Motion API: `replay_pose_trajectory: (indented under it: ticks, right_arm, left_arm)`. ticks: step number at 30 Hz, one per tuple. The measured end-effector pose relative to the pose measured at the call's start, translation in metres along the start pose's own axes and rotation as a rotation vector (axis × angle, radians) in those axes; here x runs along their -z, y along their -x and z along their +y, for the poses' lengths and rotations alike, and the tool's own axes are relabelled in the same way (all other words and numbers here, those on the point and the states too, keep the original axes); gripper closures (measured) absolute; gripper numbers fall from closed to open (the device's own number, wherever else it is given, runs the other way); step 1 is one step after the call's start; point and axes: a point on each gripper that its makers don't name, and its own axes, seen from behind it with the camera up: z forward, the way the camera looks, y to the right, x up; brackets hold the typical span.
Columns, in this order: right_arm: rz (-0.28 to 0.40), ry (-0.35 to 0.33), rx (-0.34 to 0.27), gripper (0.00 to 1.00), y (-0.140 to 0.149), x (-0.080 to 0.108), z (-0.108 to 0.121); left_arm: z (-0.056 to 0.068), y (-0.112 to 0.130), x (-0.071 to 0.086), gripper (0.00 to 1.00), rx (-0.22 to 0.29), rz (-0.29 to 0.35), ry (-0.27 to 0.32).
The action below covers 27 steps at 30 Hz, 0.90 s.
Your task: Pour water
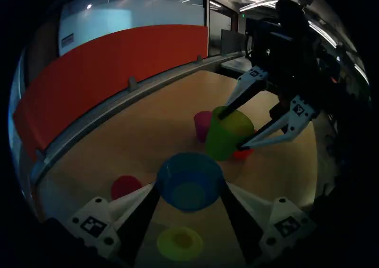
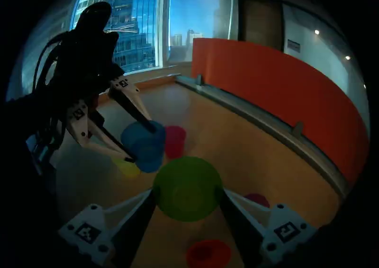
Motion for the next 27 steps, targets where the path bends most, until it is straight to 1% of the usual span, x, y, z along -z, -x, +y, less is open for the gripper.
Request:
replay_pose_trajectory:
  ticks: [7, 17, 27]
  right_arm:
    - [0.075, -0.001, -0.01, 0.09, -0.018, 0.008, -0.005]
    - [0.168, 0.01, -0.011, 0.09, -0.038, 0.021, -0.009]
    - [0.228, 0.02, -0.001, 0.09, -0.052, 0.031, -0.014]
  left_arm:
    - [0.0, -0.011, 0.014, 0.14, 0.014, 0.054, -0.012]
    - [0.002, -0.023, 0.027, 0.13, 0.026, 0.109, -0.025]
    - [0.005, -0.032, 0.039, 0.14, 0.029, 0.161, -0.035]
